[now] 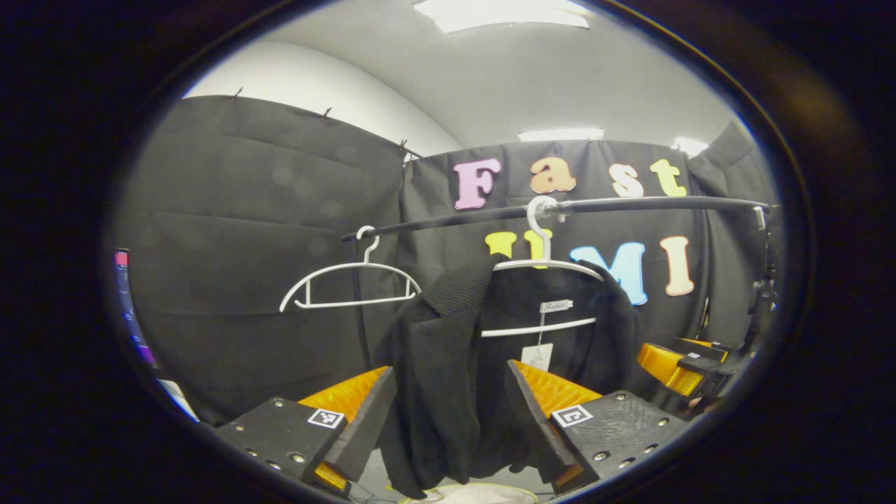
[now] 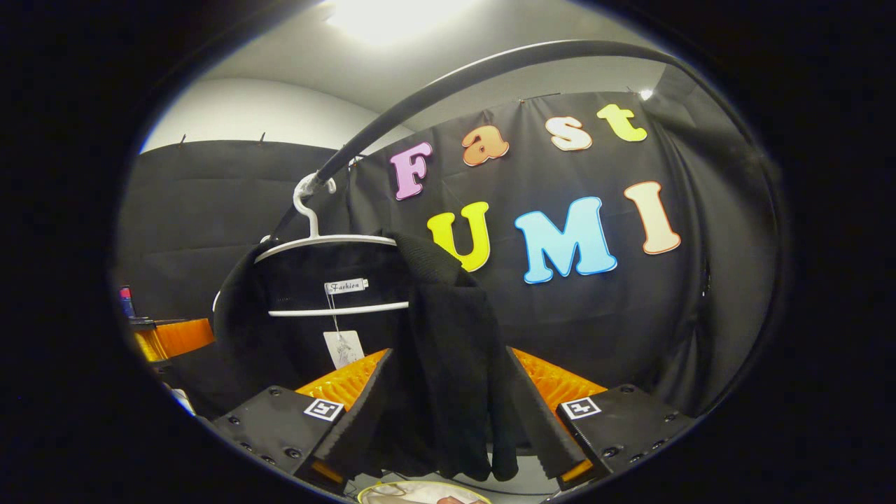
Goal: Grasp the clothes on the hanger with both hands and then place them into the laundry hamper below.
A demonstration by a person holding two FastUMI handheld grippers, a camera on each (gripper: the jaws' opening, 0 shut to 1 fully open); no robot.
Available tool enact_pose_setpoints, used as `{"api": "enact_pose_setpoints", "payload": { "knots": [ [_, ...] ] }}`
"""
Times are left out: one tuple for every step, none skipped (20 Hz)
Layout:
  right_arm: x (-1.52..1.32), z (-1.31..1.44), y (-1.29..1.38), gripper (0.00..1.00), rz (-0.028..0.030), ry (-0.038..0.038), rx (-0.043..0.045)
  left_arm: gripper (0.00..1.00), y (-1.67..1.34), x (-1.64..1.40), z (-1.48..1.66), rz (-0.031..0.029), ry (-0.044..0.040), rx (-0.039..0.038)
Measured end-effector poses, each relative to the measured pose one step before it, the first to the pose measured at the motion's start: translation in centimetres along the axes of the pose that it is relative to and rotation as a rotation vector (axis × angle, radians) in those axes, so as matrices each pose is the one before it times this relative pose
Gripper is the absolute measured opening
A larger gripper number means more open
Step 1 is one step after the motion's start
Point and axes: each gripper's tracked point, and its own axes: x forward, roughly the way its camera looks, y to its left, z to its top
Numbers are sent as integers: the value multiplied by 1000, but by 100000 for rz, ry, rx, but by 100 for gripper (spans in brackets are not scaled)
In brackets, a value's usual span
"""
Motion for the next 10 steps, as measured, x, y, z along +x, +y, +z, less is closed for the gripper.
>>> {"api": "enact_pose_setpoints", "payload": {
  "knots": [
    [552, -217, 111, 92, 1068, 557, -142, 92, 12, 455, 125, 1037, -245, 276],
    [657, -178, 33, 96, 796, 742, -205, 92, 171, 421, -22, 1238, -133, 156],
    [600, -212, 157, 97, 841, 603, -63, 92, 78, 357, -46, 985, 134, -175],
    [567, -135, 27, 97, 708, 421, -211, 92, 48, 346, -178, 773, 159, -264],
    [611, -224, -43, 97, 276, 196, -447, 92, 115, 473, -100, 808, 146, -434],
    [572, -195, -100, 97, -85, 229, -602, 92, 13, 523, -316, 410, 600, -462],
    [559, -53, -264, 97, -623, -384, -643, 92, 64, 433, -115, 424, 193, -357],
    [540, 14, -353, 92, -962, -605, -284, 92, 62, 624, -116, 566, 12, -335],
    [558, -46, -254, 92, -722, -205, 197, 92, -69, 520, -203, 470, 378, -524],
    [556, -221, -84, 97, -491, 260, 494, 92, -227, 510, -450, -275, 1107, -587]
  ]
}}
